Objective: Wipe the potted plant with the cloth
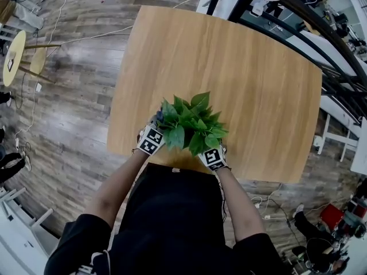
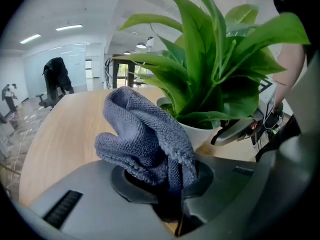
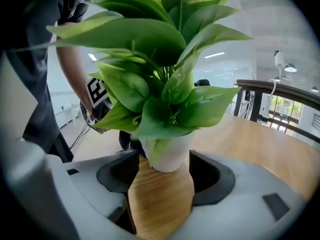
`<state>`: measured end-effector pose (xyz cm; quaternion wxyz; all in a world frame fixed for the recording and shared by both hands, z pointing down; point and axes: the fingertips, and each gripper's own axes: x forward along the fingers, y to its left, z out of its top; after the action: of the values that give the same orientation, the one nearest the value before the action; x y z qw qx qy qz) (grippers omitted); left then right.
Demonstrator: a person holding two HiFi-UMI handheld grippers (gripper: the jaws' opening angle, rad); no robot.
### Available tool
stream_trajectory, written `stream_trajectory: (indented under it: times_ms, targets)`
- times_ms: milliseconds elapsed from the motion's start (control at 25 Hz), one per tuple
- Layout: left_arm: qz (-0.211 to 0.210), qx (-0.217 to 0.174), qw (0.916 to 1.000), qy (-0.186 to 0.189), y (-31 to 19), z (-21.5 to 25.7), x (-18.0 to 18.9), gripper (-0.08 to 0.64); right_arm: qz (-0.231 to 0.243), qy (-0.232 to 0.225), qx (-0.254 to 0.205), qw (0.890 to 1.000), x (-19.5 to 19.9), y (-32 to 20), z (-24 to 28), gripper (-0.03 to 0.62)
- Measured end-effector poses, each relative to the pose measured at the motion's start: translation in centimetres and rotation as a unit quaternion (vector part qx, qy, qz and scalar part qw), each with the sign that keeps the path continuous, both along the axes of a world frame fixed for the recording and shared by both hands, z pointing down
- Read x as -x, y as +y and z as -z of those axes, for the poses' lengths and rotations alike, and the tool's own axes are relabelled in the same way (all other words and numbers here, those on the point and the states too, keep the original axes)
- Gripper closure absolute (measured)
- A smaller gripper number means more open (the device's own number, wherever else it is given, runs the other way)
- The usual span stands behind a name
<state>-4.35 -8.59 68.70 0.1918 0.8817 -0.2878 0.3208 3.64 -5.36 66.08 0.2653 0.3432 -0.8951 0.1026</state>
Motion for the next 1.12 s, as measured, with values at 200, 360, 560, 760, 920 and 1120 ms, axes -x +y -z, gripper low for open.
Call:
stream_trajectory:
  times_ms: [200,360,560,760,920,1120]
  targets:
    - [-0.026,0.006,0.9996,-0.014,1.2,-1.1,0.0,0.468,-0.008,-0.009,-0.007,1.000,0.9,0.0,0.2,0.302]
    - [-0.065,0.027,0.9972,-0.026,2.8,-1.0,-1.1,0.468,-0.021,-0.007,-0.008,1.000,1.0,-0.5,0.8,0.302]
    - [-0.097,0.038,0.9940,-0.034,4.8,-0.9,-2.6,0.468,-0.043,-0.026,0.004,0.999,0.8,-0.5,0.6,0.302]
    - [-0.077,0.053,0.9957,0.000,5.2,-1.0,-2.8,0.467,-0.045,-0.027,0.013,0.999,1.2,0.1,0.7,0.303]
    - [-0.087,0.034,0.9952,-0.032,3.7,-0.9,-1.6,0.466,0.008,-0.016,0.022,1.000,1.5,2.7,0.0,0.302]
    - [-0.144,0.007,0.9872,-0.069,3.3,-1.2,-0.9,0.466,-0.026,0.000,0.019,0.999,-1.1,1.0,-0.3,0.302]
